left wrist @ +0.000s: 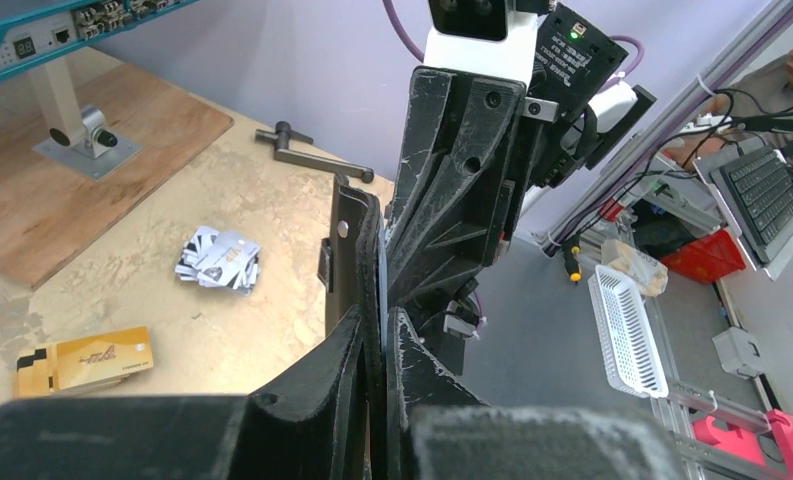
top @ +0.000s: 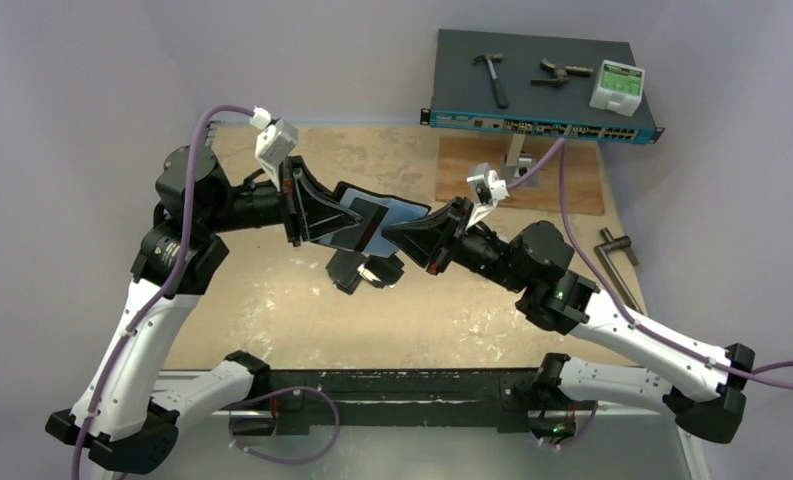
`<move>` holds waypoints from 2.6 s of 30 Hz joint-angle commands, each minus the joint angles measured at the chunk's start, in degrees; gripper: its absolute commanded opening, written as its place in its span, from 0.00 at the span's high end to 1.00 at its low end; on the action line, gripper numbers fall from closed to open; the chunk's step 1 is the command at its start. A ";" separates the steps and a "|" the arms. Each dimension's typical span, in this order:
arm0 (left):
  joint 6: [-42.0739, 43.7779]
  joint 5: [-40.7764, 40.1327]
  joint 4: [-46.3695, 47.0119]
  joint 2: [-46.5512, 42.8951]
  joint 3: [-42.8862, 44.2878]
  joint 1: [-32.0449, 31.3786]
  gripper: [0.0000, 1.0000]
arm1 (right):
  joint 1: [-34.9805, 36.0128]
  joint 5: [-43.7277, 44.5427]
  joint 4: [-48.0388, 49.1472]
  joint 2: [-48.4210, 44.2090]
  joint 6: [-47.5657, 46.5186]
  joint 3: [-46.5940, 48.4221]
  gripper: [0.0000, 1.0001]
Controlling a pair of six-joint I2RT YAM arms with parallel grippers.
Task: Put the credit cards into the card holder
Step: Insert the credit card into the card holder.
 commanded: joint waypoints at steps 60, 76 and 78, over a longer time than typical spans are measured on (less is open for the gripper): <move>3.54 -5.21 0.04 -5.12 -13.59 0.41 0.97 | 11.35 19.20 -12.99 12.47 -1.42 17.78 1.00; -4.49 -4.18 4.38 -3.83 -8.55 2.75 1.00 | 11.26 30.57 -25.77 -13.17 7.95 -0.88 0.28; -6.17 -3.39 5.66 -3.58 -8.52 3.42 1.00 | 11.26 29.28 -22.83 -15.39 9.17 -4.22 0.22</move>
